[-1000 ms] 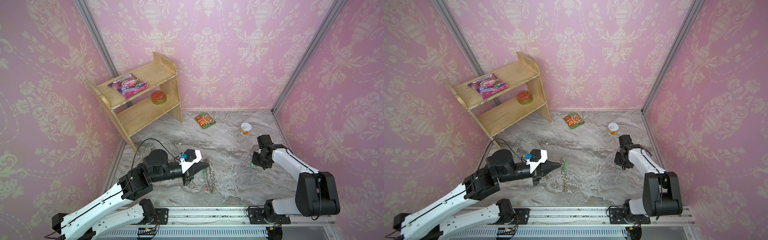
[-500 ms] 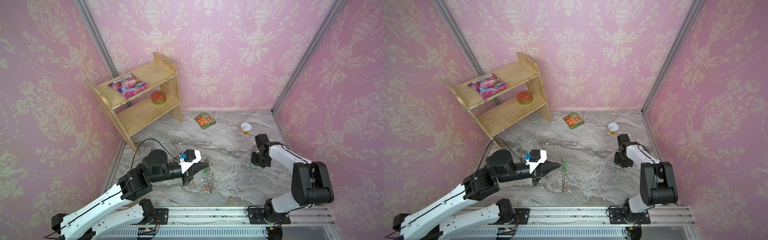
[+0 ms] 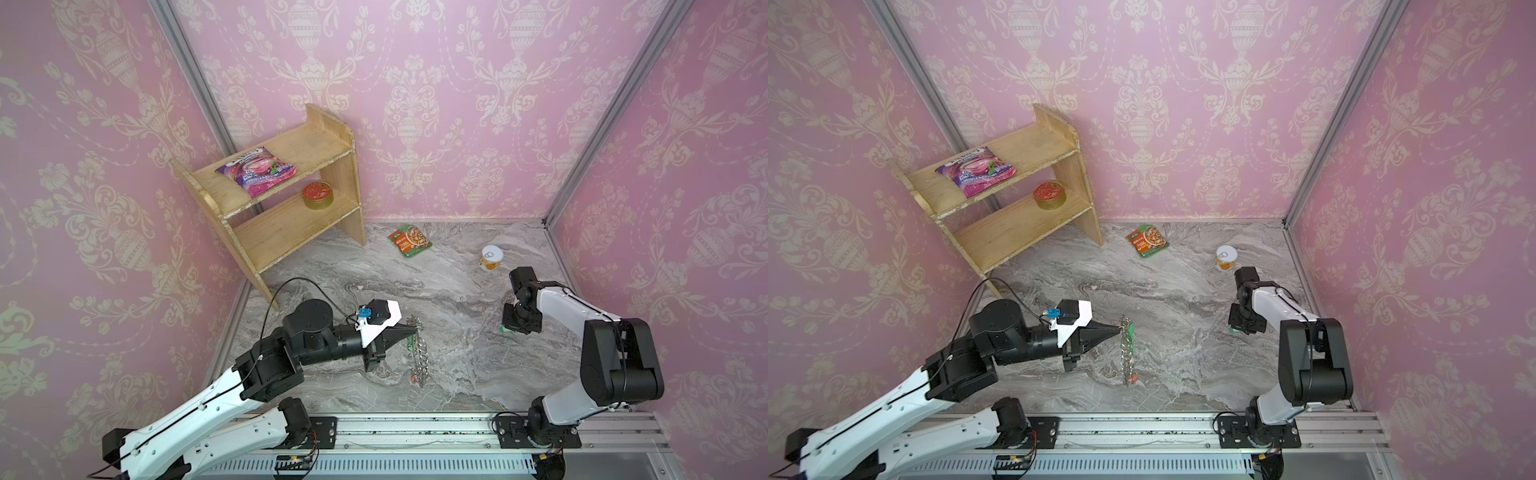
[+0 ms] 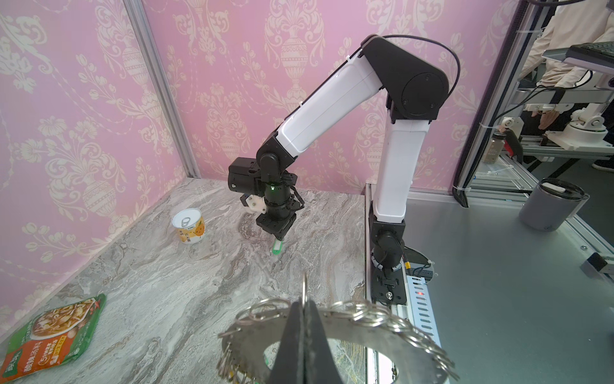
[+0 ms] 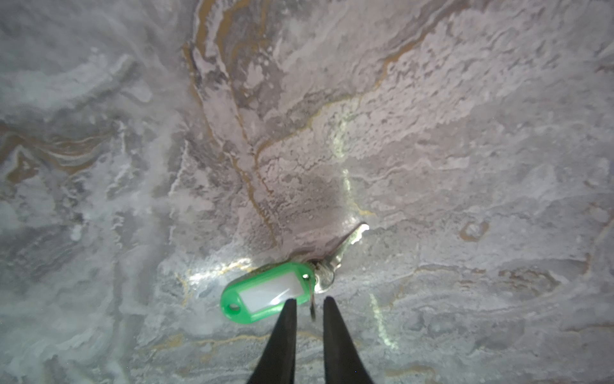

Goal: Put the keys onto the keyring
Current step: 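Close the right gripper on the key's metal ring and lift it, then carry the green-tagged key with the right gripper toward the ring plate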

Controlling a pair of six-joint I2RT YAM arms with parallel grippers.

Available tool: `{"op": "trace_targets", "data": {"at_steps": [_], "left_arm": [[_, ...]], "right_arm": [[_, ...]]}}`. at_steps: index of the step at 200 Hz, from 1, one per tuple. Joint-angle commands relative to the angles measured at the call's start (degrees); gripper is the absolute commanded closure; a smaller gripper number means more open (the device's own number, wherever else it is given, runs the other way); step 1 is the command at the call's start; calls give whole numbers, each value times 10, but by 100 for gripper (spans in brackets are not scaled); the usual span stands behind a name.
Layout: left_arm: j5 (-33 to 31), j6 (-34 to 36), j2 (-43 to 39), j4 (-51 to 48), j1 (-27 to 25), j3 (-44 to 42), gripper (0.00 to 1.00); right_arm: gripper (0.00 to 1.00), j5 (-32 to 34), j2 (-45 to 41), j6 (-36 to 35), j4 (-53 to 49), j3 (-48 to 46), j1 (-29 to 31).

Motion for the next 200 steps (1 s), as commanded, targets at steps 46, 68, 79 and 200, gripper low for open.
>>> {"op": "trace_targets", "data": {"at_steps": [46,68,79,200], "left_arm": [[-2,9,-13,11,4,-3,100],[-2,10,-14,11,4,-3,100],[-2,10,-15,11,4,-3,100],[-6,10,-23,7,4,-4,100]], "right_arm": [[86,7,8,-5,-14,13,-5],[86,6,12,-5,-15,14,-5],[87,6,12,-5,-15,15,-6],[100,0,7,-18,-17,15,-9]]}}
